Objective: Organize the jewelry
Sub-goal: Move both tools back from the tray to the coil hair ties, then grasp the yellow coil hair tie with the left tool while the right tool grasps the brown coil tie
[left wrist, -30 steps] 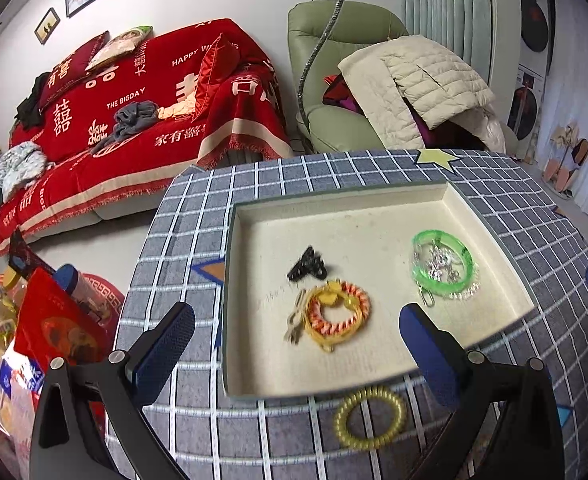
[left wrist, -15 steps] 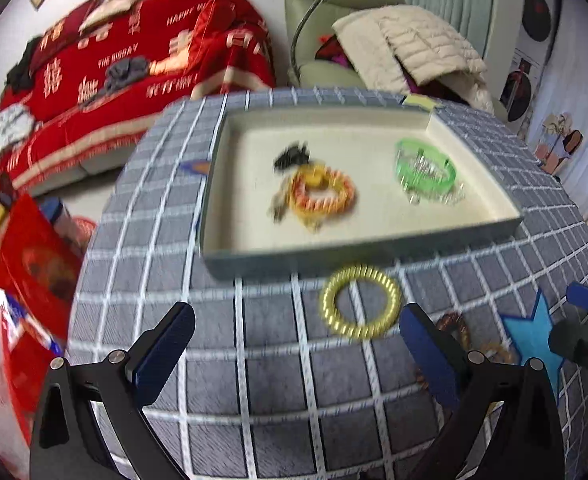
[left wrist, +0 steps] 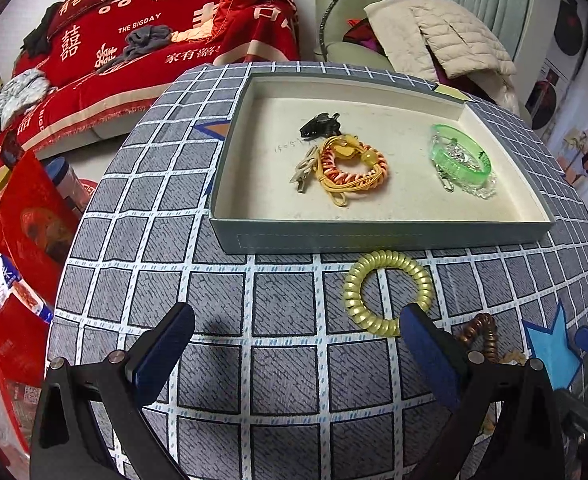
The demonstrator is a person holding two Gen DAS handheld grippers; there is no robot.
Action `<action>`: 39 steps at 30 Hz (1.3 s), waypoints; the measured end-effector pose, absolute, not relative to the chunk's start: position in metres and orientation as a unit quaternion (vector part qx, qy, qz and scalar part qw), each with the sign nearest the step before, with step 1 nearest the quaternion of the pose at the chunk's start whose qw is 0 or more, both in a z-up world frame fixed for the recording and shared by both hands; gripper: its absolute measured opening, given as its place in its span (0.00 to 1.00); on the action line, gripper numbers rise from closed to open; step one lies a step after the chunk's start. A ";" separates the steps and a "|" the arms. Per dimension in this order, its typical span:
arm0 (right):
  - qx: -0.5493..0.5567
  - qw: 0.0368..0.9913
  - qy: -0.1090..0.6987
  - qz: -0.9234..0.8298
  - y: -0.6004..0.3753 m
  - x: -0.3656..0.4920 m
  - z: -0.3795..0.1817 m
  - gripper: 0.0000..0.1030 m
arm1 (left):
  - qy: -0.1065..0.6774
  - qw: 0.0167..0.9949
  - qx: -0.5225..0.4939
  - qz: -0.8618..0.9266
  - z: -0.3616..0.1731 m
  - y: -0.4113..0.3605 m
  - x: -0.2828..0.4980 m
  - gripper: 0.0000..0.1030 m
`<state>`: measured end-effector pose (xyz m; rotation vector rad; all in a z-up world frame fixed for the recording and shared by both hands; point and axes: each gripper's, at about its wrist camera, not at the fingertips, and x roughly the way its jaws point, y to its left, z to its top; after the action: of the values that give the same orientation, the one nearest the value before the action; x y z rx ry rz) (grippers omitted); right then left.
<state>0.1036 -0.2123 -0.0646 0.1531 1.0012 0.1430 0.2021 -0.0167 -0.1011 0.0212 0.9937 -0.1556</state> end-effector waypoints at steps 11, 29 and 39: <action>-0.024 0.875 0.456 0.158 -0.165 0.104 -0.064 0.75 | 0.487 0.870 -0.003 -0.073 -0.107 -0.018 0.207 1.00; -0.113 0.880 0.424 0.182 -0.139 0.111 -0.083 0.38 | 0.482 0.871 -0.003 -0.092 -0.103 -0.028 0.206 0.95; -0.053 0.891 0.421 0.164 -0.165 0.113 -0.069 0.12 | 0.483 0.867 0.019 -0.119 -0.099 -0.044 0.201 0.90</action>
<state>0.1128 -0.1646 -0.0691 -0.1091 0.8737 0.3414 0.2006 -0.0441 -0.0987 0.0400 1.0110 -0.2496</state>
